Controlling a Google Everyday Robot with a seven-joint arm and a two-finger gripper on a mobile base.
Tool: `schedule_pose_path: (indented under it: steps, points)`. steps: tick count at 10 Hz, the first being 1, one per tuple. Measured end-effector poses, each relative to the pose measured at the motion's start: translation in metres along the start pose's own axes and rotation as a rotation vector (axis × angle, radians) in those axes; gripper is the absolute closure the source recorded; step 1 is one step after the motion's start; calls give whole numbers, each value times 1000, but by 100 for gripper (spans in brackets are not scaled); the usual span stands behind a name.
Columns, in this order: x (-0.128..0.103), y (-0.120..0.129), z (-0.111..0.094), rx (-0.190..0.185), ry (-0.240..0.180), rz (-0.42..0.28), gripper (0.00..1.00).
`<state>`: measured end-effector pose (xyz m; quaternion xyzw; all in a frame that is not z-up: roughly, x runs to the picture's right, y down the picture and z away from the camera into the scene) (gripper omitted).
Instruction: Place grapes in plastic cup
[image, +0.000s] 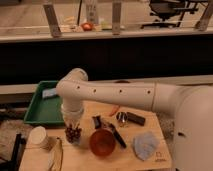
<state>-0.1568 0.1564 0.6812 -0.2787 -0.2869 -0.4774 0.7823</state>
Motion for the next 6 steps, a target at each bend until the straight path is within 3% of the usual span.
schedule_pose_path:
  steps: [6]
  points:
    - [-4,0,-2,-2,2,-5,35]
